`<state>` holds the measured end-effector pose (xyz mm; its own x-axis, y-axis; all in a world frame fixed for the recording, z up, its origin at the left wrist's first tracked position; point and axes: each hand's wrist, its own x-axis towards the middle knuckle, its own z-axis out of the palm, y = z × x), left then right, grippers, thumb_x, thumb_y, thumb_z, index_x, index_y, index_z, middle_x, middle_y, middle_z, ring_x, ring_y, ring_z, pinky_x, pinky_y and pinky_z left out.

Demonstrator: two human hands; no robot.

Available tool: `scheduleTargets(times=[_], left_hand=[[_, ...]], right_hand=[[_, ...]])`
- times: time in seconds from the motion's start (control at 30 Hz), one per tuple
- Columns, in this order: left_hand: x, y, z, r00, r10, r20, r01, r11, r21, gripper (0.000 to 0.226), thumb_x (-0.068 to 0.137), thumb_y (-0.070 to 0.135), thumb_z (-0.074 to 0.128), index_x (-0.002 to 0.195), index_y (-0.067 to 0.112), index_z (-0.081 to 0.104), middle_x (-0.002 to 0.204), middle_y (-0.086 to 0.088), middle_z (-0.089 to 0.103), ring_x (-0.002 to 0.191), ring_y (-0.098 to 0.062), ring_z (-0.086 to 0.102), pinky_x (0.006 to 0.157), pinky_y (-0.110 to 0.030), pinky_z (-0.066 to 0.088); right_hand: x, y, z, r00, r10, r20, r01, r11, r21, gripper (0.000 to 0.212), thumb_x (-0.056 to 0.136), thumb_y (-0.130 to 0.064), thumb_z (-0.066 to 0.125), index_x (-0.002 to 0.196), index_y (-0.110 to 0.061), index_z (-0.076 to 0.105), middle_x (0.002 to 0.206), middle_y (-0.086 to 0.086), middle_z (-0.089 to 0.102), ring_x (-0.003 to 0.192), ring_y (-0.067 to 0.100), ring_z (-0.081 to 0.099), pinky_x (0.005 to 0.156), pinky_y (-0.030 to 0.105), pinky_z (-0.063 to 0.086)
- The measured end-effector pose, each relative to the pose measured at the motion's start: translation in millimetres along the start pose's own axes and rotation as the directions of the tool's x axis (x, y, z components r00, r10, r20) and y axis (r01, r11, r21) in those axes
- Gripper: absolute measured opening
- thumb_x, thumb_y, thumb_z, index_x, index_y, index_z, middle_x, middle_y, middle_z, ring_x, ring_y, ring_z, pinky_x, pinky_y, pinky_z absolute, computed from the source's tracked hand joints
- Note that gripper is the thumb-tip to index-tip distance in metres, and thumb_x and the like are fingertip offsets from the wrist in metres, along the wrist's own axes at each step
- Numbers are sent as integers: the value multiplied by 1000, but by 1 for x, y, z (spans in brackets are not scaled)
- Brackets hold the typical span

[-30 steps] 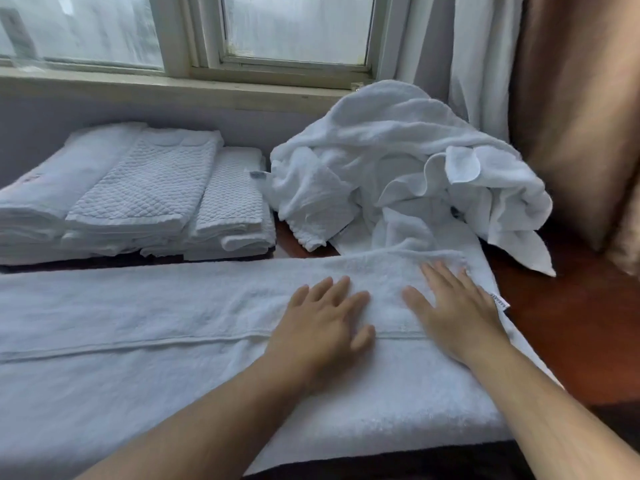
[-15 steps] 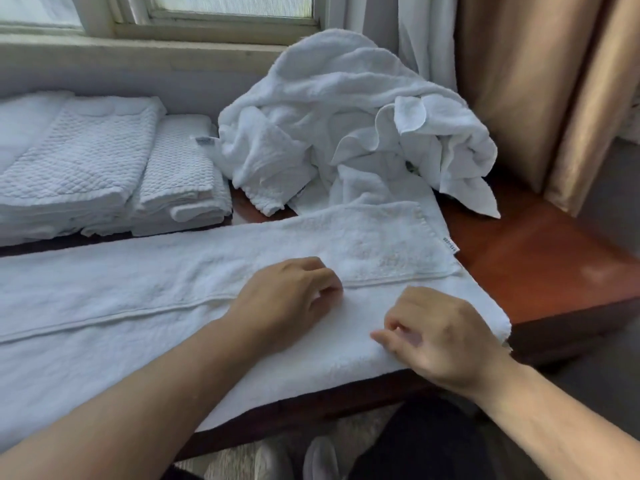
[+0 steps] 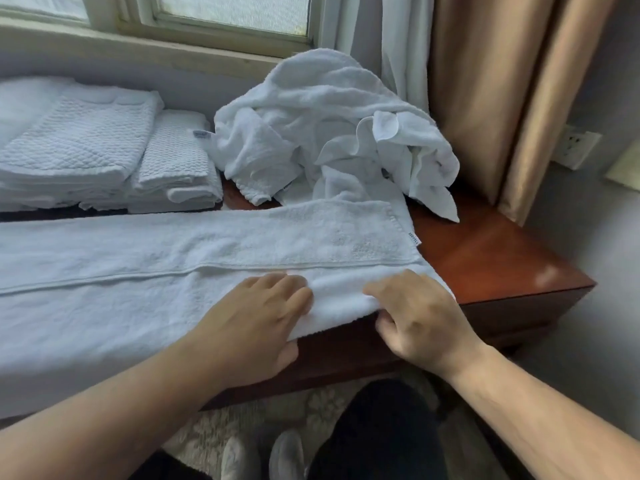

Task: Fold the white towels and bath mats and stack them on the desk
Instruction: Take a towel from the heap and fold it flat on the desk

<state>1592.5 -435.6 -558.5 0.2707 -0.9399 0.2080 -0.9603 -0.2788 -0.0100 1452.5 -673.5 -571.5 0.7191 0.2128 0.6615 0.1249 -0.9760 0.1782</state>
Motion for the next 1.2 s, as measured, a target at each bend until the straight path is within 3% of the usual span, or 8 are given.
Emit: scheduleTargets(times=[0.2, 0.4, 0.6, 0.73, 0.87, 1.03, 1.13, 1.2], left_hand=[[8, 3, -14, 982, -158, -100, 144, 980, -138, 8, 94, 32, 43, 94, 24, 45, 99, 11, 51, 90, -15, 51, 72, -33, 45], [42, -21, -32, 954, -231, -189, 237, 972, 8, 16, 103, 38, 42, 101, 23, 35, 89, 6, 54, 64, -21, 50, 53, -35, 31], [67, -67, -45, 966, -236, -103, 250, 954, 163, 40, 86, 20, 54, 121, 32, 41, 116, 11, 55, 84, -21, 62, 55, -34, 38], [72, -97, -47, 962, -272, -29, 271, 931, 246, 59, 75, 16, 52, 129, 36, 36, 121, 14, 51, 95, -16, 60, 53, -27, 22], [71, -127, -56, 917, -387, 91, 355, 900, 253, 54, 77, 23, 52, 125, 36, 34, 121, 13, 47, 111, -15, 56, 73, -31, 35], [53, -154, -65, 820, -457, 344, 433, 889, 148, 61, 78, 35, 58, 134, 44, 35, 134, 21, 44, 120, -9, 50, 94, -32, 48], [40, -160, -55, 837, -482, 259, 465, 876, 126, 56, 85, 44, 62, 136, 42, 38, 128, 21, 46, 119, -9, 51, 87, -30, 46], [30, -163, -50, 836, -511, 201, 508, 859, 67, 51, 87, 50, 62, 132, 43, 41, 113, 23, 45, 110, -8, 51, 82, -30, 44]], right_hand=[[6, 20, -12, 965, 262, -3, -255, 934, -249, 40, 65, 4, 75, 101, -10, 69, 85, 5, 61, 71, 30, 56, 60, 40, 42], [38, 48, -10, 848, 530, 0, -530, 848, -10, 10, 81, -15, 78, 88, -15, 71, 80, -2, 64, 76, 24, 58, 66, 37, 48], [63, 84, 3, 738, 642, 208, -673, 720, 167, 10, 96, -29, 64, 99, -35, 71, 82, -17, 69, 79, 9, 63, 58, 17, 38], [90, 104, 17, 684, 640, 349, -684, 730, 3, 17, 100, -29, 51, 100, -31, 69, 93, -2, 71, 89, 25, 64, 67, 36, 50], [115, 113, 31, 553, 656, 514, -676, 713, -183, 26, 99, -24, 39, 75, -26, 49, 80, -2, 58, 79, 23, 55, 74, 40, 44], [132, 89, 48, 668, 662, 340, -514, 741, -432, 18, 94, -25, 54, 112, -22, 56, 116, 5, 56, 108, 29, 50, 91, 43, 37], [147, 25, 61, 828, 533, 176, -516, 846, -133, 15, 85, -23, 68, 98, -16, 65, 99, 7, 59, 94, 31, 54, 79, 43, 43], [160, -25, 72, 893, 394, 216, -424, 898, 116, 14, 84, -26, 68, 79, -15, 62, 81, 4, 58, 79, 29, 55, 70, 39, 45]])
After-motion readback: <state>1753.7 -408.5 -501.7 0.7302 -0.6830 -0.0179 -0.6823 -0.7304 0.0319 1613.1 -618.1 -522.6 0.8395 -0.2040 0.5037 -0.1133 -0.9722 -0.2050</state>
